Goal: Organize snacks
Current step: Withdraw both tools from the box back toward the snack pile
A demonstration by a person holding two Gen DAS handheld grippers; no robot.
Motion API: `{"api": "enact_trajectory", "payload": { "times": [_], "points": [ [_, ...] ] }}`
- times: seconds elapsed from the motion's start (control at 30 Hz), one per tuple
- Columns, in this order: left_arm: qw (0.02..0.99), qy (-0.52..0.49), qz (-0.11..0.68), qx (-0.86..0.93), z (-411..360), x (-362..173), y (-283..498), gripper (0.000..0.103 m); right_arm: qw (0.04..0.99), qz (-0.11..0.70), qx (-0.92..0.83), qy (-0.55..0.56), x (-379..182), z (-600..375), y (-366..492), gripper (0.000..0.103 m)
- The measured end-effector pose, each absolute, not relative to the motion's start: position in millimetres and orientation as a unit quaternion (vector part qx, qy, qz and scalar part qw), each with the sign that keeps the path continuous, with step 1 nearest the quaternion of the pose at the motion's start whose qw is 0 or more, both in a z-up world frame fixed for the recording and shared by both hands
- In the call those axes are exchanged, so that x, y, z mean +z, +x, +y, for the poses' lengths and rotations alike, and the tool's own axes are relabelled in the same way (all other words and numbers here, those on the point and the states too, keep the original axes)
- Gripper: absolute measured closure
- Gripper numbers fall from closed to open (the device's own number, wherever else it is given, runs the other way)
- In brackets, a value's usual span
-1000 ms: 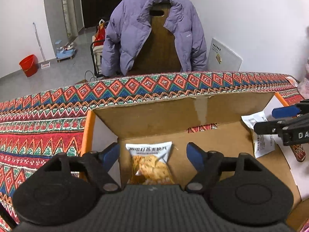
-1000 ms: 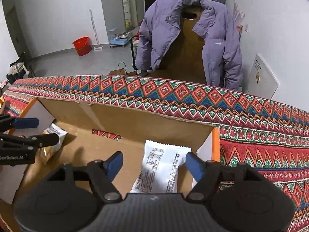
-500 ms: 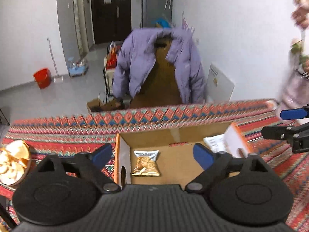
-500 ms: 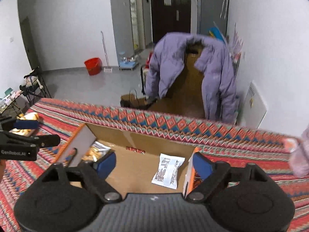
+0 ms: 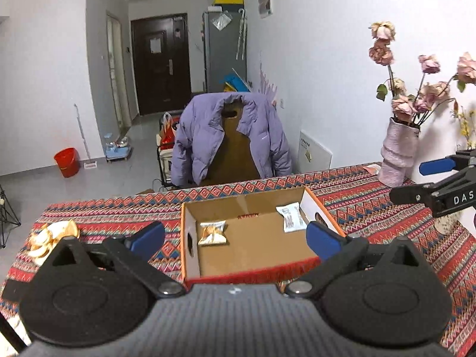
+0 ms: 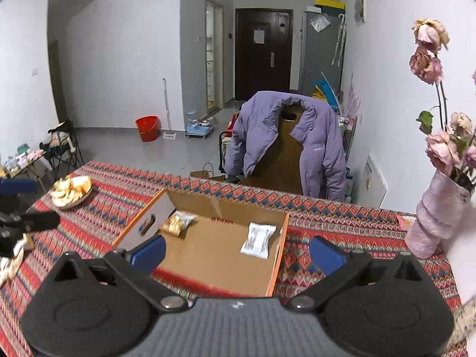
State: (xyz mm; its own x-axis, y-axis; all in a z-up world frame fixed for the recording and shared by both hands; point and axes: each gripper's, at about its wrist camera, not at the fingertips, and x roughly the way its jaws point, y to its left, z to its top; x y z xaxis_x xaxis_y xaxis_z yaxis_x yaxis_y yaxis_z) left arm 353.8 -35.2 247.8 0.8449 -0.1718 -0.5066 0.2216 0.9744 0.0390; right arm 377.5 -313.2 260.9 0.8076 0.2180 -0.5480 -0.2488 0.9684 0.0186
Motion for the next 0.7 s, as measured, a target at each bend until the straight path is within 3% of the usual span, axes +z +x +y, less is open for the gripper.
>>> {"api": "enact_trajectory", "payload": {
  "times": [0.3, 0.7],
  "points": [
    [0.971, 0.016, 0.226, -0.080, -7, 203, 249, 0.000, 0.968, 0.207, 0.141, -0.029, 210, -313, 259, 0.000],
    [0.981, 0.034, 0.183, -0.063, -8, 112, 119, 0.000, 0.979, 0.160, 0.125, 0.003, 111, -316, 140, 0.000]
  ]
}}
